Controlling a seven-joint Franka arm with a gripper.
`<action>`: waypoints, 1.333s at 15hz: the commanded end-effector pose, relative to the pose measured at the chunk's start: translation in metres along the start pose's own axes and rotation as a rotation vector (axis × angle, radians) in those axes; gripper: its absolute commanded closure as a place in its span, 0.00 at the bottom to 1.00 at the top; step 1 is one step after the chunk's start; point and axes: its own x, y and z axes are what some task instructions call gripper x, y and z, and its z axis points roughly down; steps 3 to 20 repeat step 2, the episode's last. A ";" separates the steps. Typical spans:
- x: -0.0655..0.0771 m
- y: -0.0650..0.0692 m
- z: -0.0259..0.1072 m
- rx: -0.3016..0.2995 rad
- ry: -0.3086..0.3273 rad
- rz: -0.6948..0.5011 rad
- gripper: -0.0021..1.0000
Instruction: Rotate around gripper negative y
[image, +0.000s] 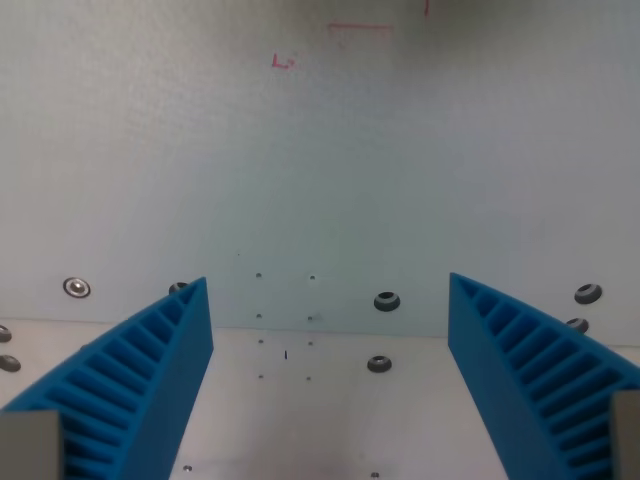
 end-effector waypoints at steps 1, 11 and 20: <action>0.008 0.000 -0.008 -0.018 -0.243 0.007 0.00; 0.008 0.000 -0.008 -0.018 -0.254 0.007 0.00; 0.008 0.000 -0.008 -0.018 -0.254 0.007 0.00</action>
